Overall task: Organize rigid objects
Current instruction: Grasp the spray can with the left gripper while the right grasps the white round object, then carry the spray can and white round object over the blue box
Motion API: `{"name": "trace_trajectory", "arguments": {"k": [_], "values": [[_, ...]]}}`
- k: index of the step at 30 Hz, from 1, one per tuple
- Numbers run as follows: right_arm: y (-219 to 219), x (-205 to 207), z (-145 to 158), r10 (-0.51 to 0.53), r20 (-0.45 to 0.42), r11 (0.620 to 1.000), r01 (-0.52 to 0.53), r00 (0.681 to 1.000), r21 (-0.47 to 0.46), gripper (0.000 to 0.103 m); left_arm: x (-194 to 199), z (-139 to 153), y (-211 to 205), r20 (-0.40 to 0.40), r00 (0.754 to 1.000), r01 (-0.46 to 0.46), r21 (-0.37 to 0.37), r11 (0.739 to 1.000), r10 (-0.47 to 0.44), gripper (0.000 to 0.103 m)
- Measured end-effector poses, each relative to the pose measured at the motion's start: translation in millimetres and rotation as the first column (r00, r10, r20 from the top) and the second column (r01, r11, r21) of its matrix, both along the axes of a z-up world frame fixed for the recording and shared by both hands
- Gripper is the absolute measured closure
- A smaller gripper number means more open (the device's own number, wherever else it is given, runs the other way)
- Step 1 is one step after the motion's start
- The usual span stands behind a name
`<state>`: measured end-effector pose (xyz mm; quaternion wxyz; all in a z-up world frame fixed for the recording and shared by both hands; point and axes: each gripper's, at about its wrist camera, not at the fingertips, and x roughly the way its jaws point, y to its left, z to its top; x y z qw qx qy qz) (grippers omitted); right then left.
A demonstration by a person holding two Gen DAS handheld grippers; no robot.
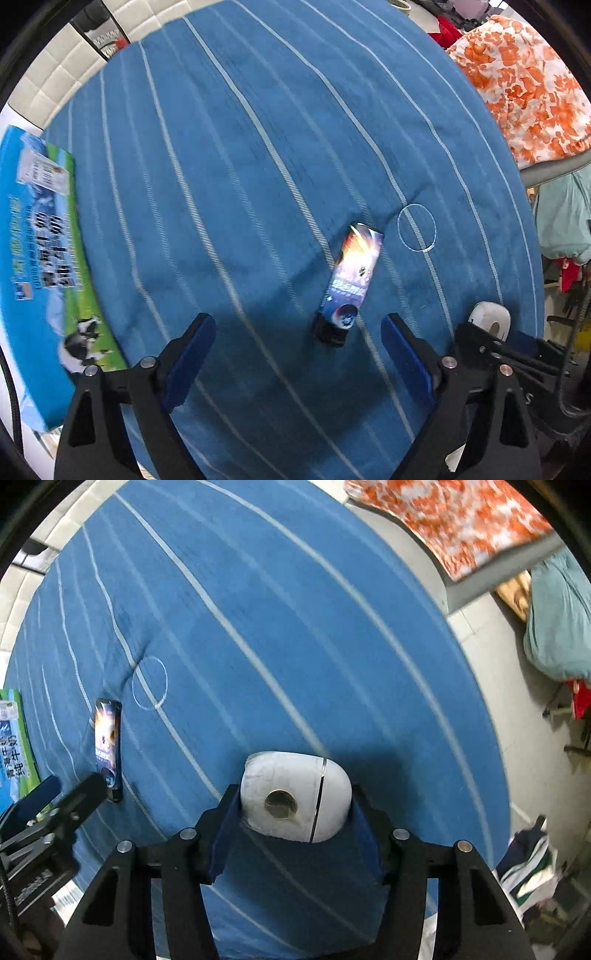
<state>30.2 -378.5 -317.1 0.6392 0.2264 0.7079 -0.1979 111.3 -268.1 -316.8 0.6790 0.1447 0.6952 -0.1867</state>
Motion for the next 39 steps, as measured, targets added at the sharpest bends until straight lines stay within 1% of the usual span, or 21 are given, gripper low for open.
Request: {"name": "trace_trajectory", "arguments": {"k": [3, 5, 6, 7, 9, 10, 11, 12, 15, 16, 18, 19, 24, 28, 30, 31, 32, 33, 34, 36, 39], "values": [[-5, 6, -3, 0.029, -0.019, 0.999, -0.029, 0.999, 0.023, 0.043, 1, -9, -7, -0.044, 0.999, 0.004, -0.036, 0.999, -0.005, 0.012], [-11, 9, -5, 0.036, -0.025, 0.999, -0.036, 0.999, 0.033, 0.043, 3, -17, -13, -0.054, 0.999, -0.001, -0.034, 0.999, -0.001, 0.035], [-10, 11, -4, 0.042, -0.026, 0.999, -0.041, 0.999, 0.031, 0.043, 3, -22, -16, -0.065, 0.998, 0.006, -0.025, 1.0, -0.008, 0.058], [-8, 12, -3, 0.049, -0.027, 0.999, -0.048, 0.998, 0.025, 0.043, 2, -23, -20, -0.054, 0.998, 0.015, -0.013, 1.0, -0.015, 0.059], [-10, 14, -5, 0.051, -0.027, 0.998, -0.051, 0.998, 0.023, 0.043, 0, -20, -28, -0.031, 0.998, 0.05, 0.008, 0.999, -0.05, 0.065], [-8, 13, -4, 0.054, -0.026, 0.998, -0.054, 0.998, 0.024, 0.043, -1, -19, -33, -0.022, 0.998, 0.057, 0.018, 0.998, -0.057, 0.076], [-5, 13, -2, 0.056, -0.022, 0.998, -0.055, 0.998, 0.027, 0.043, 0, -18, -36, -0.02, 0.998, 0.059, 0.019, 0.998, -0.059, 0.078], [-3, 15, 0, 0.061, -0.018, 0.998, -0.06, 0.998, 0.031, 0.043, -1, -17, -33, -0.03, 0.998, 0.053, 0.008, 0.999, -0.053, 0.079], [-1, 21, 0, 0.093, -0.005, 0.995, -0.093, 0.996, 0.027, 0.043, -2, -14, -5, -0.083, 0.996, -0.023, -0.02, 1.0, 0.021, 0.08], [4, 24, 4, 0.106, 0.003, 0.994, -0.106, 0.994, 0.026, 0.043, -2, -11, 5, -0.092, 0.994, -0.057, -0.026, 0.998, 0.054, 0.08], [17, 30, 12, 0.141, 0.026, 0.99, -0.142, 0.99, 0.022, 0.043, -2, -6, 16, -0.119, 0.989, -0.098, -0.05, 0.994, 0.091, 0.08], [23, 33, 15, 0.158, 0.034, 0.987, -0.159, 0.987, 0.015, 0.043, -3, 0, 21, -0.118, 0.987, -0.113, -0.065, 0.991, 0.105, 0.08], [51, 49, 40, 0.222, 0.091, 0.975, -0.224, 0.971, 0.01, 0.043, -5, 33, 41, -0.036, 0.99, -0.139, -0.093, 0.986, 0.136, 0.08], [69, 64, 72, 0.265, 0.151, 0.963, -0.269, 0.952, 0.004, 0.044, -10, 59, 55, 0.01, 0.988, -0.152, -0.118, 0.981, 0.154, 0.08], [80, 72, 89, 0.292, 0.182, 0.955, -0.297, 0.939, -0.001, 0.044, -9, 67, 68, 0.03, 0.986, -0.158, -0.136, 0.978, 0.163, 0.08], [87, 77, 98, 0.305, 0.198, 0.951, -0.31, 0.932, -0.004, 0.044, -9, 78, 73, 0.048, 0.984, -0.163, -0.145, 0.976, 0.172, 0.08], [93, 79, 107, 0.32, 0.218, 0.945, -0.326, 0.922, -0.006, 0.043, -8, 78, 81, 0.059, 0.983, -0.165, -0.149, 0.975, 0.175, 0.08], [99, 80, 114, 0.334, 0.233, 0.94, -0.342, 0.913, -0.009, 0.043, -8, 87, 87, 0.072, 0.98, -0.171, -0.161, 0.972, 0.184, 0.08], [106, 82, 123, 0.347, 0.249, 0.935, -0.356, 0.904, -0.013, 0.043, -7, 95, 92, 0.085, 0.977, -0.179, -0.174, 0.968, 0.196, 0.08], [119, 84, 139, 0.369, 0.285, 0.924, -0.382, 0.885, -0.011, 0.043, 0, 99, 100, 0.112, 0.972, -0.186, -0.184, 0.965, 0.209, 0.08], [148, 87, 160, 0.397, 0.327, 0.91, -0.414, 0.858, -0.018, 0.043, 3, 119, 124, 0.171, 0.956, -0.205, -0.185, 0.961, 0.237, 0.08]]}}
